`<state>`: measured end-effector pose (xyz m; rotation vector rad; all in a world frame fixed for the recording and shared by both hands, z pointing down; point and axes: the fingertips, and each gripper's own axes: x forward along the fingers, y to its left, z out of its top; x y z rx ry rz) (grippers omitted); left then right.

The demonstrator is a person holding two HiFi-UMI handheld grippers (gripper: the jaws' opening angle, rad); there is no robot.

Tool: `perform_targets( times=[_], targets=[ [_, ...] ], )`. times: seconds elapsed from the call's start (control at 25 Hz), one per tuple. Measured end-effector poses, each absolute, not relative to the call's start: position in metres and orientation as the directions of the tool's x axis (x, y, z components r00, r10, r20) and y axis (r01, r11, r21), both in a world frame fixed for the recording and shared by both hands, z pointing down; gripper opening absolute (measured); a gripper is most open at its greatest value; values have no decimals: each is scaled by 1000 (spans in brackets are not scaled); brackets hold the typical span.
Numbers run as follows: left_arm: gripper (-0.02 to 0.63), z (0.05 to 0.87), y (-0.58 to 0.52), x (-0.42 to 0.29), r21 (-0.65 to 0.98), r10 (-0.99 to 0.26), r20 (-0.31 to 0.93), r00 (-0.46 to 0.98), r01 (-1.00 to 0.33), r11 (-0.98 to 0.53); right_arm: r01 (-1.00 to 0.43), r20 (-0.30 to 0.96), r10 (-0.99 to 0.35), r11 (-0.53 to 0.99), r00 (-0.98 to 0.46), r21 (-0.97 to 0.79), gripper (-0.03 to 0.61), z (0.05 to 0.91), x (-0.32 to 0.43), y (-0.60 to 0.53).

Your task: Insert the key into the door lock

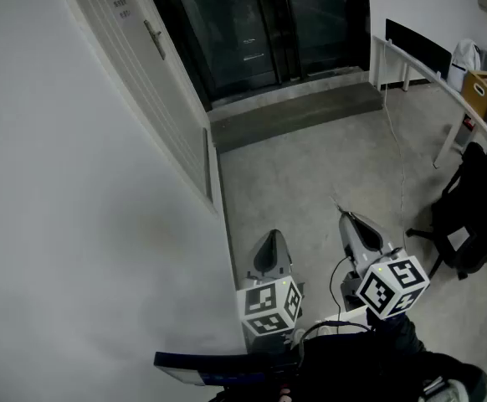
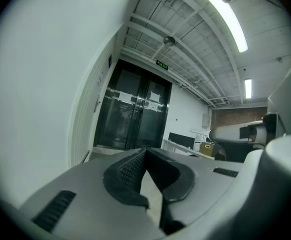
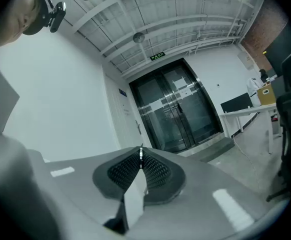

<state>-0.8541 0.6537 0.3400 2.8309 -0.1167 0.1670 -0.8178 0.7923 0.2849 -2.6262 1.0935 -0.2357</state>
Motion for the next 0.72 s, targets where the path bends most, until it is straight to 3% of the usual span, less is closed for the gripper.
perform_targets(
  times=[0.72],
  targets=[
    [2, 354, 640, -857, 306, -81, 154, 985, -126, -944, -661, 82, -716, -677, 693, -325, 12, 300, -813, 781]
  ],
)
